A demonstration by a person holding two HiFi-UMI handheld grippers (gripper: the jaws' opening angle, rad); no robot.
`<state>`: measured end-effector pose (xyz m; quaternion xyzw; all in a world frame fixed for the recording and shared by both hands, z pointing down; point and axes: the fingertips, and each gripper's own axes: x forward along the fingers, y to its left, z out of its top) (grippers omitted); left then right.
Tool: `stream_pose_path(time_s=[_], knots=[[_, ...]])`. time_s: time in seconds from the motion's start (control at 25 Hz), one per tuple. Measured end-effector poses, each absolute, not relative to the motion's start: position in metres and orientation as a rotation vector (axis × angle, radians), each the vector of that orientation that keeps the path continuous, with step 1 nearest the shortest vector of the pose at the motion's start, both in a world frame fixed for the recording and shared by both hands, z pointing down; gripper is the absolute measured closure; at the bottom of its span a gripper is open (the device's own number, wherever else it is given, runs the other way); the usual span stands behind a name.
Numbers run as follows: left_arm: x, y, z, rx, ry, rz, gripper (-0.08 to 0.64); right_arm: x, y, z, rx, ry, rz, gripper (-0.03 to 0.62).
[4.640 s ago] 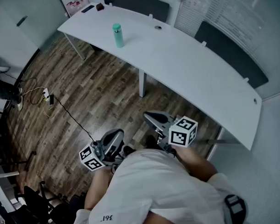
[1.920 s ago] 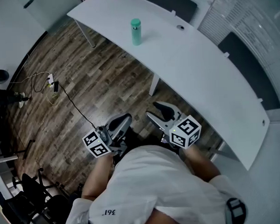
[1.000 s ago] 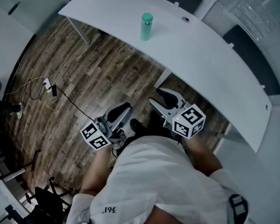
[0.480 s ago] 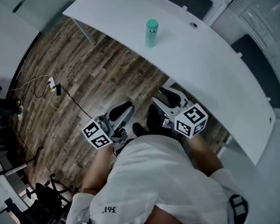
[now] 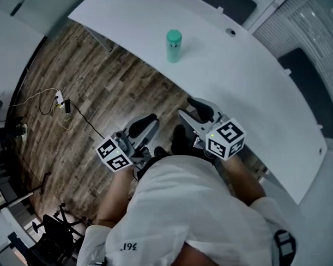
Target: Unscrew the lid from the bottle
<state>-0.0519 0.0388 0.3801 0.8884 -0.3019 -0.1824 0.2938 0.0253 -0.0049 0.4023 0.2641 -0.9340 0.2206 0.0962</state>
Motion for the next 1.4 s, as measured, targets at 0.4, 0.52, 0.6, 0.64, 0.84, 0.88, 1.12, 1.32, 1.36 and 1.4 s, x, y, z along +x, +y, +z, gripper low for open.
stream_pose_path(time_s=[0.4, 0.52, 0.6, 0.64, 0.84, 0.88, 1.12, 1.32, 1.36, 1.4], knots=[[-0.050, 0.006, 0.389, 2.351, -0.820, -0.447, 0.485, 0.034, -0.033, 0.414, 0.795, -2.729, 0.698, 0.403], [-0.055, 0.000, 0.390, 2.351, -0.790, -0.430, 0.485, 0.029, -0.037, 0.416, 0.827, -2.711, 0.704, 0.403], [-0.057, -0.003, 0.391, 2.353, -0.760, -0.414, 0.485, 0.029, -0.039, 0.416, 0.867, -2.701, 0.712, 0.403], [-0.058, -0.004, 0.391, 2.355, -0.746, -0.404, 0.485, 0.028, -0.040, 0.416, 0.887, -2.697, 0.717, 0.403], [-0.067, -0.011, 0.393, 2.362, -0.703, -0.388, 0.485, 0.022, -0.041, 0.417, 0.955, -2.679, 0.736, 0.403], [-0.068, -0.013, 0.394, 2.363, -0.694, -0.388, 0.485, 0.021, -0.042, 0.417, 0.965, -2.675, 0.737, 0.403], [-0.072, -0.020, 0.396, 2.361, -0.655, -0.383, 0.485, 0.019, -0.049, 0.418, 1.012, -2.658, 0.744, 0.403], [-0.077, -0.031, 0.402, 2.357, -0.647, -0.365, 0.485, 0.016, -0.062, 0.419, 1.040, -2.646, 0.736, 0.403], [-0.077, -0.034, 0.403, 2.362, -0.646, -0.358, 0.485, 0.016, -0.066, 0.418, 1.048, -2.645, 0.727, 0.403], [-0.078, -0.038, 0.403, 2.369, -0.646, -0.351, 0.485, 0.016, -0.071, 0.417, 1.054, -2.646, 0.716, 0.403]])
